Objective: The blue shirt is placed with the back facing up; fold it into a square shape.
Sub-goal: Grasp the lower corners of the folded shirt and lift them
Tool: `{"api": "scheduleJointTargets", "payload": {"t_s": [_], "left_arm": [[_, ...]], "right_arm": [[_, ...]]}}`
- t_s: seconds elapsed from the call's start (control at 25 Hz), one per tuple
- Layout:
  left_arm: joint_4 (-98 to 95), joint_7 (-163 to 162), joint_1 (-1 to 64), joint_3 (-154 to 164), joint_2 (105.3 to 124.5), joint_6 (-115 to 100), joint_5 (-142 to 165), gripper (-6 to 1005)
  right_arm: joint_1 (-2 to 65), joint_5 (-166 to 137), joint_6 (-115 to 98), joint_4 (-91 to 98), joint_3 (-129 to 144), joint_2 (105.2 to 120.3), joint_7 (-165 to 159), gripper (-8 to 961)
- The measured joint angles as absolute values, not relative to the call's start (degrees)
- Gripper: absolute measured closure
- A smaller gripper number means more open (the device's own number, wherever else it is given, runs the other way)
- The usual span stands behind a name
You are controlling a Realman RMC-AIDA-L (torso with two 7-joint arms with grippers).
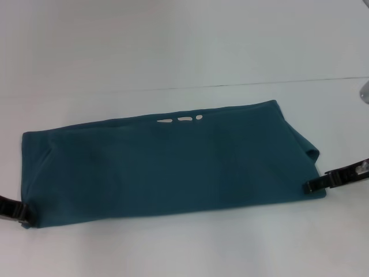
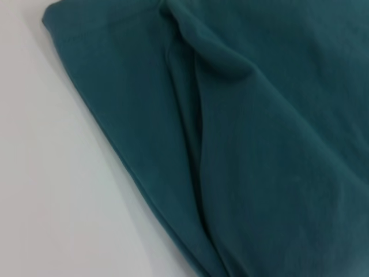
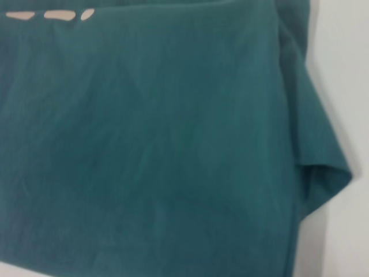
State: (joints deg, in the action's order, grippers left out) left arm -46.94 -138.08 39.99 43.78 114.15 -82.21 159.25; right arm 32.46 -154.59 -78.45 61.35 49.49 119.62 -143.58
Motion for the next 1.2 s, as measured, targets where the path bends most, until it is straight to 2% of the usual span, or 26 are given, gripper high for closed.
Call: {"api": "scheduleJointTargets", "payload": {"t_s": [0.16, 0.32, 0.8, 1.0, 1.12, 1.2], "left_arm": [[-47.0, -138.1, 40.0, 43.8, 114.24, -82.4, 159.3, 945], [-47.0, -138.1, 40.0, 43.8, 114.26, -82.6, 159.3, 944], [-47.0, -138.1, 40.1, 43.8, 114.33, -82.2, 159.2, 944], [-47.0, -138.0, 40.1, 43.8, 114.29, -82.5, 158.5, 944], [-47.0, -137.6, 40.2, 43.7, 113.61, -84.4, 157.9, 943], [-47.0, -137.2, 40.2, 43.7, 112.87, -86.7, 157.2, 943]], "right_arm": [[33.1, -154.6, -77.7, 59.0, 49.7, 119.6, -142.1, 94], [33.6, -154.5, -76.9, 56.6, 49.6, 119.5, -141.2, 318], [33.4, -154.4, -76.0, 56.1, 48.9, 119.53, -140.6, 565], [33.7, -154.4, -77.9, 57.2, 49.0, 119.53, -140.1, 798], [33.8, -154.4, -81.4, 59.1, 48.9, 119.53, -139.5, 944], [33.8, -154.4, -84.5, 60.7, 49.0, 119.45, -139.2, 944]]}}
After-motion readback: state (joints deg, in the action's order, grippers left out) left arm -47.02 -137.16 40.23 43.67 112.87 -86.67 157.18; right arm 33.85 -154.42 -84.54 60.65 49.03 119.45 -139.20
